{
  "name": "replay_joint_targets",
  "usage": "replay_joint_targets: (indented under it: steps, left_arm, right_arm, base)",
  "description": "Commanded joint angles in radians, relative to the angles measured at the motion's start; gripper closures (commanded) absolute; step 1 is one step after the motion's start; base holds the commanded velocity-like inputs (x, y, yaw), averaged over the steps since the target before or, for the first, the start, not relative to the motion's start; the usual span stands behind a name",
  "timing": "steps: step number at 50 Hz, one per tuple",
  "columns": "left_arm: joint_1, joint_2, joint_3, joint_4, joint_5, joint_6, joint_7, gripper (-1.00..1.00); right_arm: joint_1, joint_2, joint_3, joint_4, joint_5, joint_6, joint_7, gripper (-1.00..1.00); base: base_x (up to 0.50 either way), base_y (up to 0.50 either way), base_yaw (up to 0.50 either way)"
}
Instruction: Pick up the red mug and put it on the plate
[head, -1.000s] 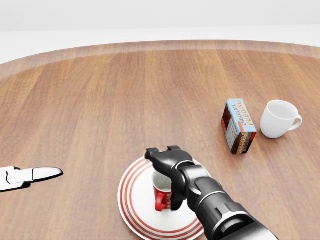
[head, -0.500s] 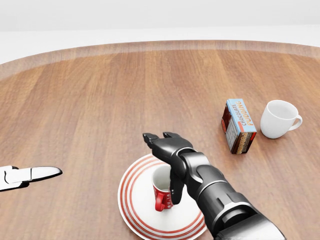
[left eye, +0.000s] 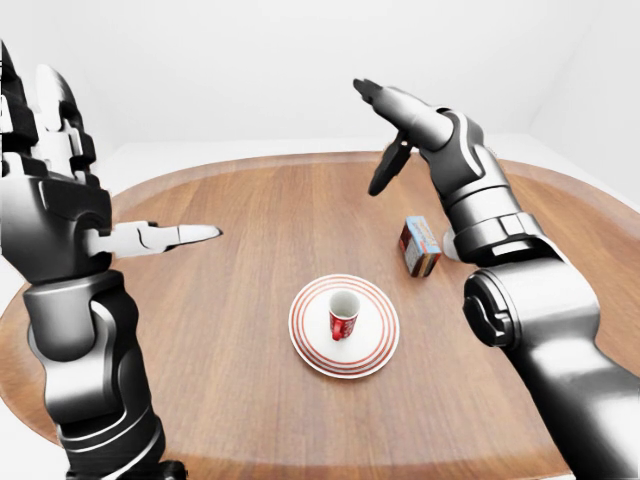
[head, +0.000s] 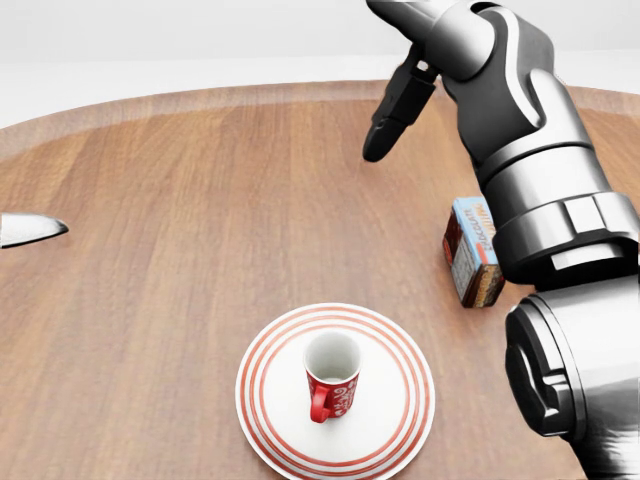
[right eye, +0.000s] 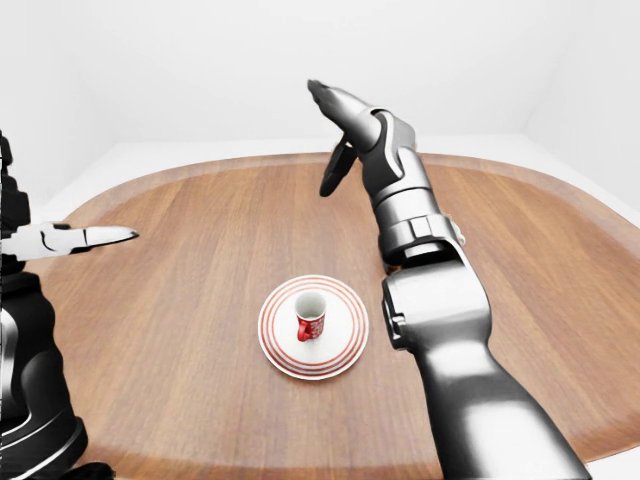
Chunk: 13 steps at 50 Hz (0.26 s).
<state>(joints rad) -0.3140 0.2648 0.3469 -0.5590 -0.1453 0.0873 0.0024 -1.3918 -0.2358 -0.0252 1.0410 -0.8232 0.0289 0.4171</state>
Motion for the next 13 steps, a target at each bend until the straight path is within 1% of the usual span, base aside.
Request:
replay_joint_targets:
  steps: [1,3,4,6,7,8,9,11,12,13]
  left_arm:
    - [-0.434,0.225,0.016,0.127,-0.092,0.000,0.066,-1.00]
    - [-0.514,0.264,0.001,0.196,-0.108,0.000,0.071,-1.00]
    - [-0.588,0.296,-0.011,0.262,-0.109,0.000,0.069,-1.00]
    - [-0.658,0.322,-0.022,0.329,-0.120,0.000,0.072,-1.00]
    - [-0.700,0.342,-0.035,0.363,-0.120,0.000,0.068,-1.00]
    - [-0.756,0.364,-0.053,0.414,-0.114,0.000,0.062,-1.00]
    - [-0.804,0.376,-0.062,0.457,-0.112,0.000,0.059,-1.00]
    - [-0.866,0.393,-0.082,0.516,-0.104,0.000,0.048,-1.00]
    - [-0.939,0.408,-0.097,0.580,-0.095,0.000,0.041,-1.00]
    - [-0.953,0.409,-0.101,0.601,-0.090,0.000,0.037,-1.00]
  right_arm:
    - [-0.339,-0.183,-0.097,0.106,0.236,0.051,-0.045,-1.00]
    - [-0.391,-0.205,-0.113,0.125,0.283,0.058,-0.065,-1.00]
    - [-0.437,-0.227,-0.130,0.142,0.313,0.058,-0.076,-1.00]
    - [-0.480,-0.247,-0.141,0.160,0.355,0.058,-0.089,-1.00]
    - [-0.503,-0.261,-0.141,0.168,0.371,0.058,-0.083,-1.00]
    - [-0.534,-0.277,-0.148,0.173,0.389,0.058,-0.101,-1.00]
    - [-0.562,-0.289,-0.157,0.182,0.410,0.058,-0.103,-1.00]
    - [-0.594,-0.305,-0.154,0.189,0.429,0.058,-0.116,-1.00]
    - [-0.629,-0.318,-0.166,0.194,0.452,0.058,-0.112,-1.00]
    - [-0.632,-0.320,-0.162,0.197,0.459,0.058,-0.114,-1.00]
  base:
    - [0.00,0.00,0.00]
    - [0.00,0.00,0.00]
    - [0.00,0.00,0.00]
    - [0.00,0.00,0.00]
    - [0.00,0.00,0.00]
    - [0.00,0.00,0.00]
    - [0.00,0.00,0.00]
    - [0.00,0.00,0.00]
    - [0.00,0.00,0.00]
    - [0.00,0.00,0.00]
